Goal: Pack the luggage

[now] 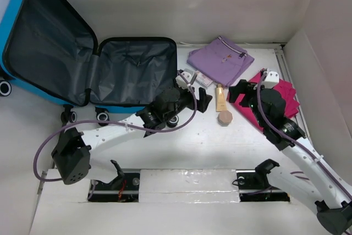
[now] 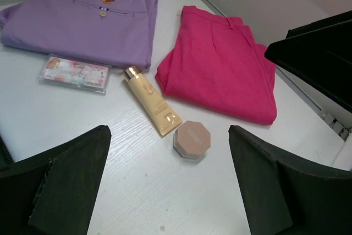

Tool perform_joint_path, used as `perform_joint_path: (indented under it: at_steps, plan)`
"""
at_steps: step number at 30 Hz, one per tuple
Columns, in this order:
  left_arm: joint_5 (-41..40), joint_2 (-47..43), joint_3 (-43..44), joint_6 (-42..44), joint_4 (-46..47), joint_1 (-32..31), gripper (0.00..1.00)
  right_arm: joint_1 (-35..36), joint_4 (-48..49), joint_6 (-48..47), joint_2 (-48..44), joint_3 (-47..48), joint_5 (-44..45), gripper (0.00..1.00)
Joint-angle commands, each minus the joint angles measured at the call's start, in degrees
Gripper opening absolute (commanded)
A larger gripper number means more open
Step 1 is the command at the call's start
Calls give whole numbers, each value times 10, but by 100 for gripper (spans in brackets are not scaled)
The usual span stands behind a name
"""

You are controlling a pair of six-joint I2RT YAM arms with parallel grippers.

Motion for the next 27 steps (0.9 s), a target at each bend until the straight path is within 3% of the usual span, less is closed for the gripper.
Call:
perform_joint_path:
  at_steps: [1,2,3,4,6,7,8,11,13,14,17,18,21,27]
  plan:
    - [46,6,27,0,27,-1,84,-5,-15,9,-25,8,14,90]
    - [52,12,20,0,38,-6,79,-5,-15,9,-25,8,21,86]
    - [58,12,13,-7,60,-16,73,-5,-21,9,-33,14,21,74]
    - [58,23,13,-7,60,-24,60,-5,-21,15,-41,14,21,67]
    - [32,49,19,-7,46,-49,17,-5,-21,15,-41,20,13,33]
    - [26,58,27,-1,35,-57,11,-5,-21,15,-41,31,7,14]
    - [21,74,33,0,29,-63,2,-5,-28,15,-41,45,7,4]
    - [8,94,47,20,15,-85,0,-5,-41,15,-36,66,7,1]
    - [-27,115,54,31,10,-99,9,-5,-46,15,-36,83,7,9]
    - [-27,125,62,37,5,-106,30,-5,-53,15,-36,83,13,29]
    - [-27,184,107,43,-46,-106,69,-5,-53,15,-36,83,13,69]
    - [-27,203,121,43,-59,-112,84,-5,-53,10,-36,83,13,74]
    - [-40,277,177,37,-95,-119,92,-5,-53,9,-31,83,5,89]
    - [-127,398,285,37,-142,-119,93,-5,-53,9,-31,70,-15,93]
